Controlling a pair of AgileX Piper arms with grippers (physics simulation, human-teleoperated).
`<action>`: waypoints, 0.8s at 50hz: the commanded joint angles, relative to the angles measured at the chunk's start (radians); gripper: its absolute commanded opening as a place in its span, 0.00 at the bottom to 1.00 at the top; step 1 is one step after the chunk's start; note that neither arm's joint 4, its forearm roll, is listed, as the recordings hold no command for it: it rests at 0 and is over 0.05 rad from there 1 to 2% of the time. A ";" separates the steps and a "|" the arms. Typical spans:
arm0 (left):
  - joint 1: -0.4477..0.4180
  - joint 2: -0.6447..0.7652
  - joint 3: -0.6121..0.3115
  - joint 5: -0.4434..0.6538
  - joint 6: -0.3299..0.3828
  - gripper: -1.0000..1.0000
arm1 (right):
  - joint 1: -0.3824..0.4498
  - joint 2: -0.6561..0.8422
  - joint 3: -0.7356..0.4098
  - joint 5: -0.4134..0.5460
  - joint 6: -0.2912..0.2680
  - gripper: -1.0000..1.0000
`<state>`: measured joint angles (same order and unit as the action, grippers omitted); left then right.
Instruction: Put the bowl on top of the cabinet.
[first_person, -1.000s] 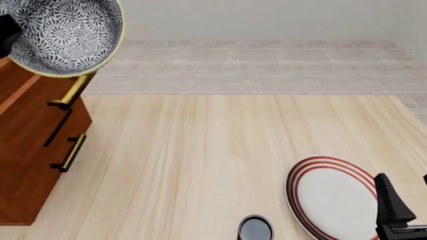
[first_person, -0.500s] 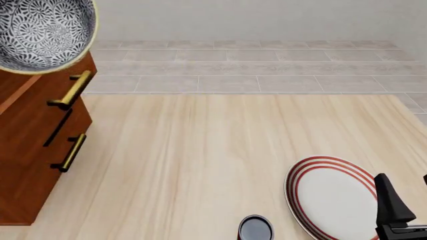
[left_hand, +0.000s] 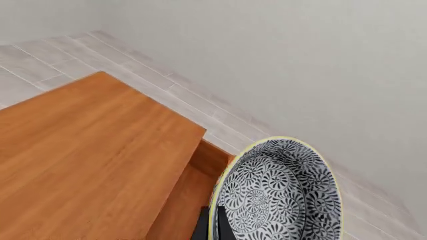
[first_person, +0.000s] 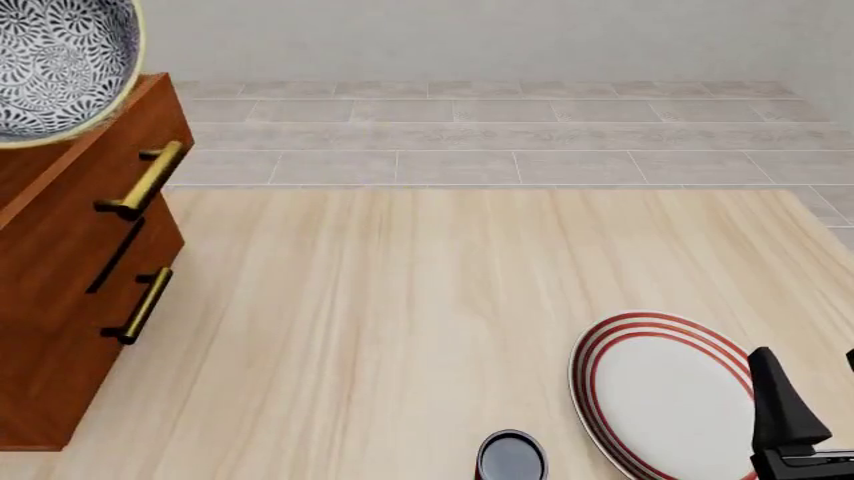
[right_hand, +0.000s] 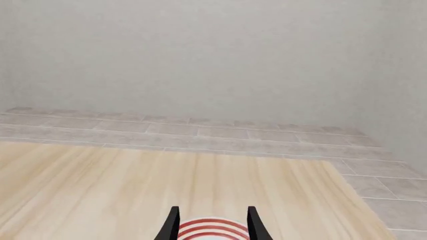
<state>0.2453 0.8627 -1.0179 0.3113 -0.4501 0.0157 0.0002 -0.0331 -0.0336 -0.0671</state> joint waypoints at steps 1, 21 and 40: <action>0.049 -0.017 0.016 -0.015 -0.008 0.00 | 0.000 0.000 -0.001 0.001 0.000 1.00; 0.147 -0.043 0.041 -0.044 -0.035 0.00 | 0.001 0.000 -0.001 0.001 -0.001 1.00; 0.227 -0.034 0.030 -0.057 -0.046 0.00 | 0.000 0.000 0.004 0.000 0.001 1.00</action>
<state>0.4282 0.8261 -0.9759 0.2660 -0.4986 0.0163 0.0002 -0.0312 -0.0334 -0.0672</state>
